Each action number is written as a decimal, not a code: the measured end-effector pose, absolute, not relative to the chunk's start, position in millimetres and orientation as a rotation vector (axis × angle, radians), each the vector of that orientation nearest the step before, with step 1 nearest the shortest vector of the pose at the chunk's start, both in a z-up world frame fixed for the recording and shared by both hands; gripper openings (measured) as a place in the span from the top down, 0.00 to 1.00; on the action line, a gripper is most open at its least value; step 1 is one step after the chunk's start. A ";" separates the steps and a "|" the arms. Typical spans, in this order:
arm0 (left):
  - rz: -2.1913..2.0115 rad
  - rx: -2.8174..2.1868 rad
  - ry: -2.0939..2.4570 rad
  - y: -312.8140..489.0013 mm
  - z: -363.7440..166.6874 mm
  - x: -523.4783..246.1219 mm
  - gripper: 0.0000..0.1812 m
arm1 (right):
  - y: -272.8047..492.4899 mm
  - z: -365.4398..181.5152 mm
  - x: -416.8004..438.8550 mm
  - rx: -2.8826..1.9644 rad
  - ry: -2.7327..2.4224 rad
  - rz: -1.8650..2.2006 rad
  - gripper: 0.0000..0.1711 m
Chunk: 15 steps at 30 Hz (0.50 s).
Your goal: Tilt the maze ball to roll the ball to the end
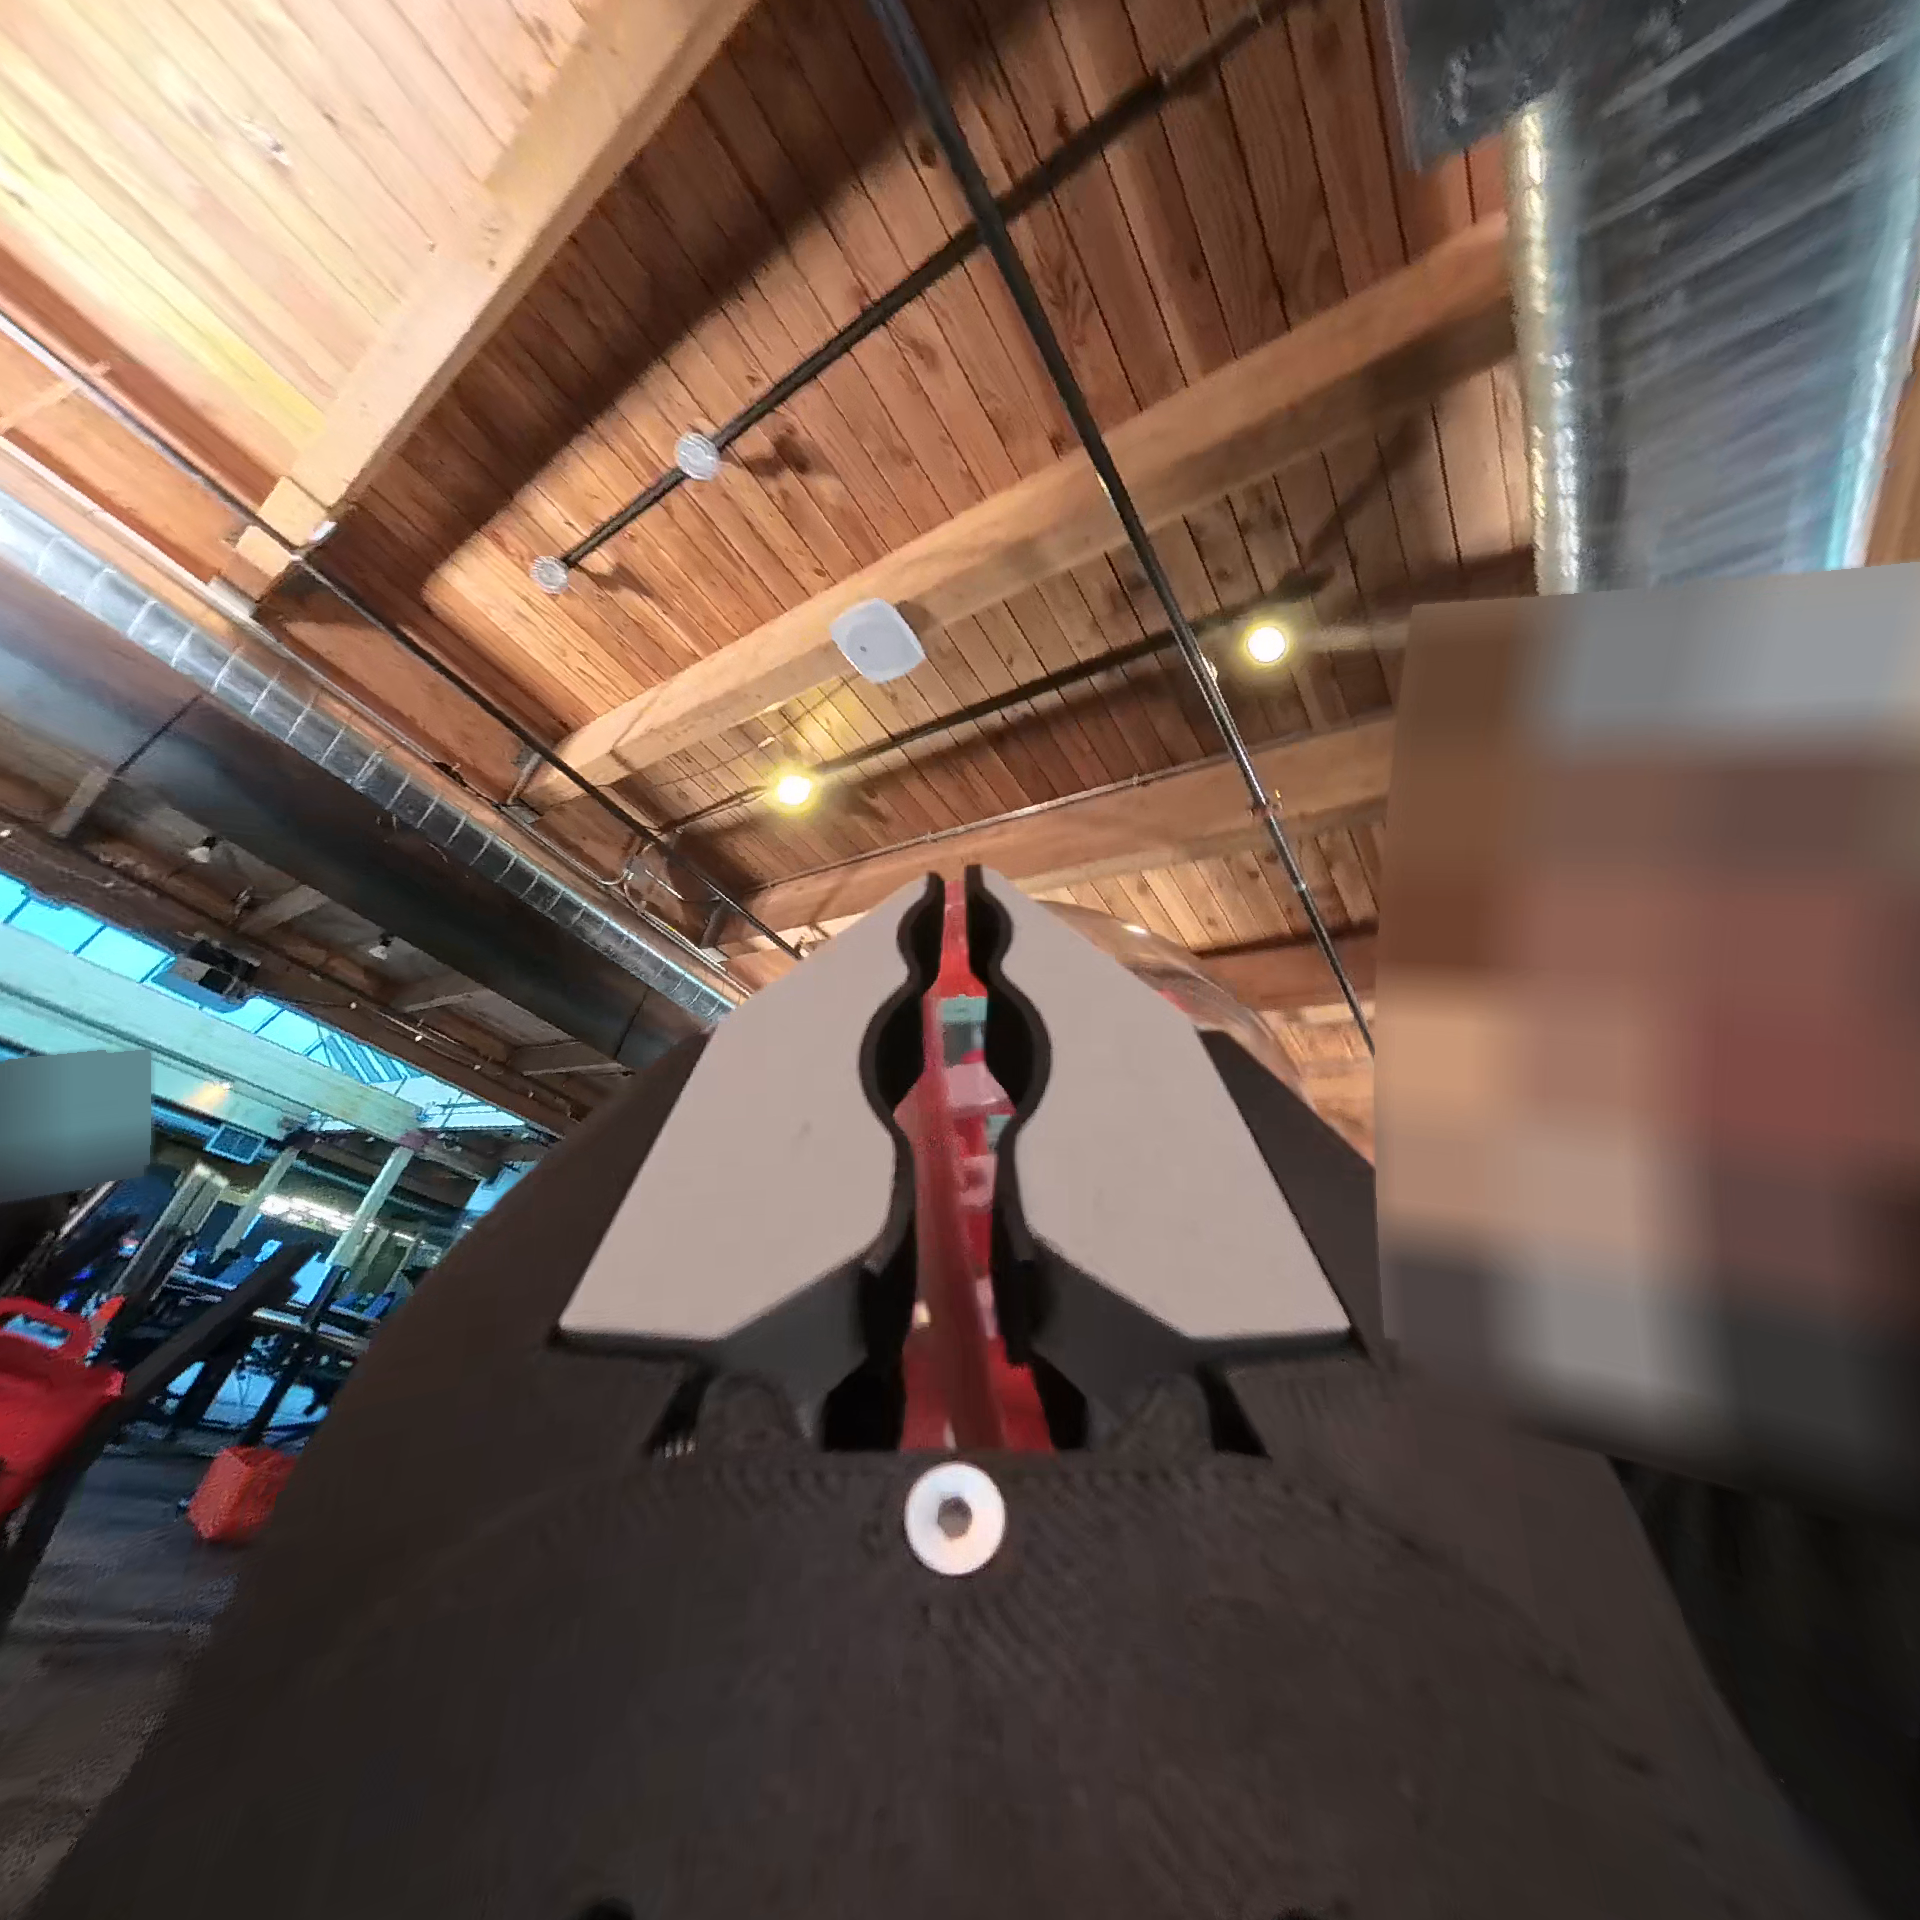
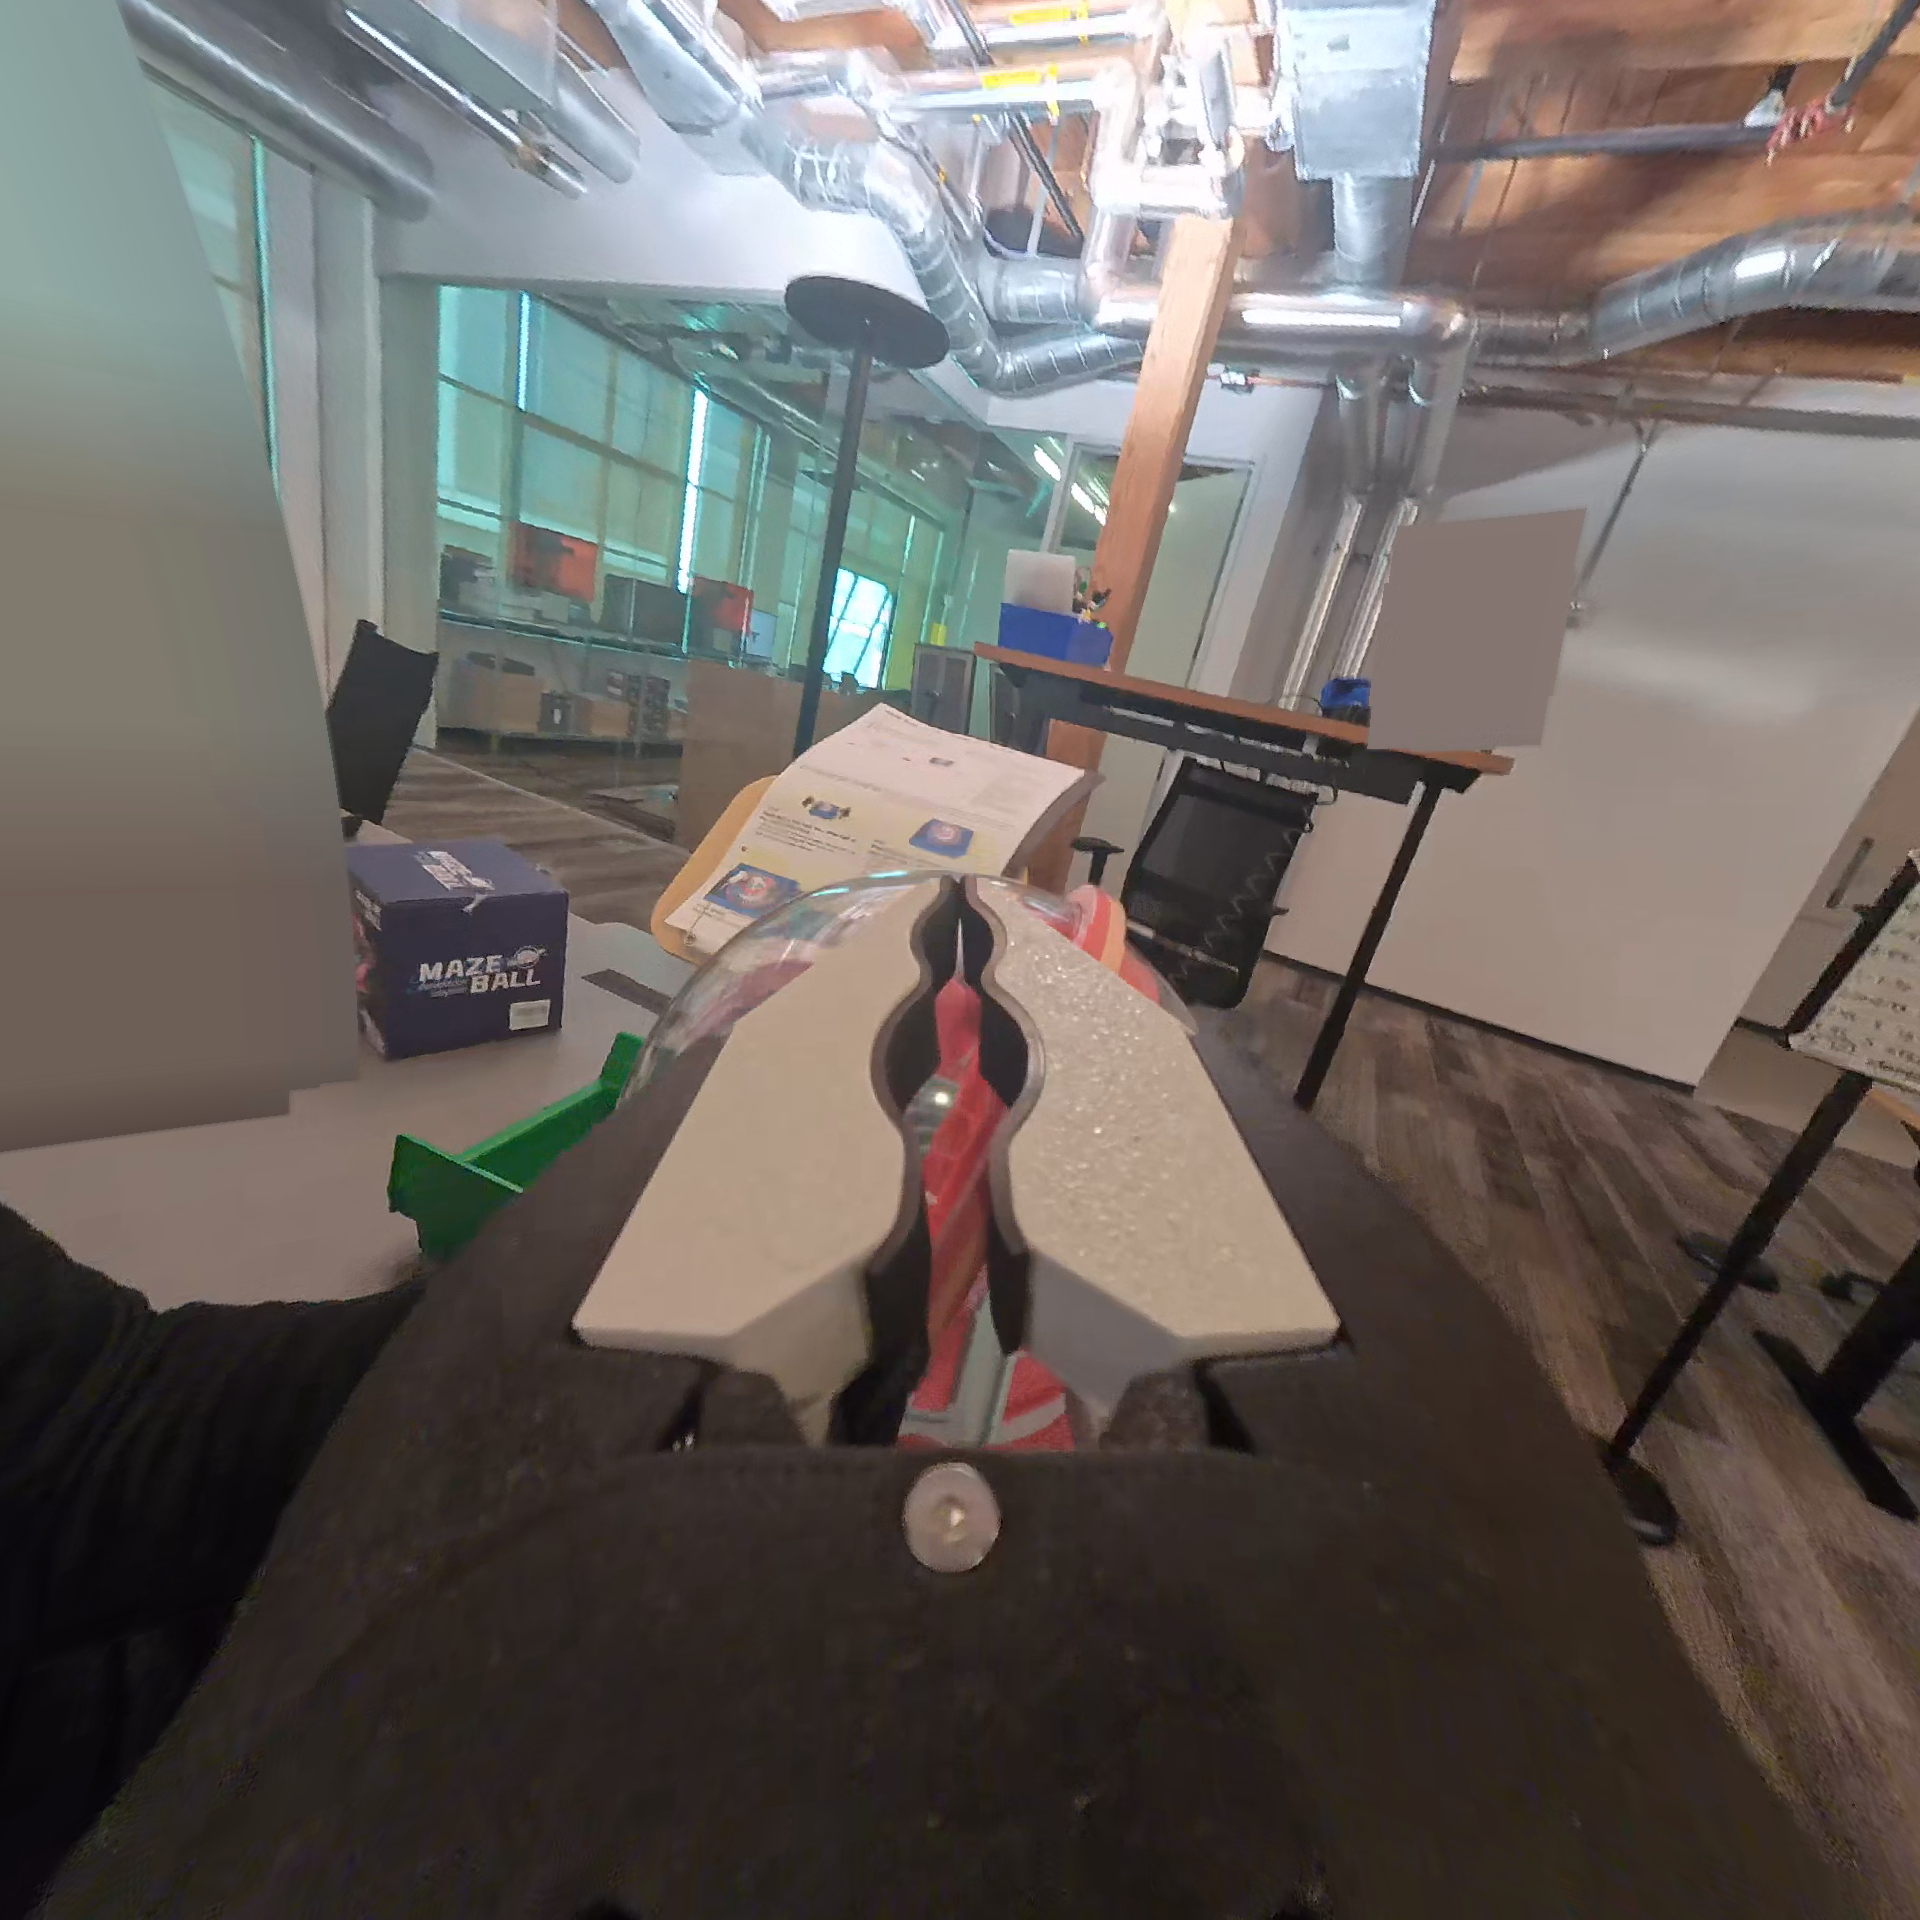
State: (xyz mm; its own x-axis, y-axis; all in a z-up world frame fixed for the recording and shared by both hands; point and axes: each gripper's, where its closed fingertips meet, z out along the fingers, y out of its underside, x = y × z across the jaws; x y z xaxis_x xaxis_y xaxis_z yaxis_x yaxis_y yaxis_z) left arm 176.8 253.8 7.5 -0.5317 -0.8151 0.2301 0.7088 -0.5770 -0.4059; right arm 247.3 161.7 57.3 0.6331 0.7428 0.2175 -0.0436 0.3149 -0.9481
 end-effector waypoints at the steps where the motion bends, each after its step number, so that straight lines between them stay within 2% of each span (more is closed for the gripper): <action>1: -2.158 -0.511 0.296 258.9 0.8 178.7 1.00 | 165.5 55.9 245.4 -1.165 -0.736 0.578 1.00; 8: -2.237 -0.539 0.121 284.7 -31.2 181.9 1.00 | 183.9 40.8 231.8 -1.251 -0.779 0.537 1.00; 15: -2.075 -0.538 0.085 302.3 -40.1 168.6 1.00 | 189.5 -2.3 236.9 -1.231 -0.763 0.591 1.00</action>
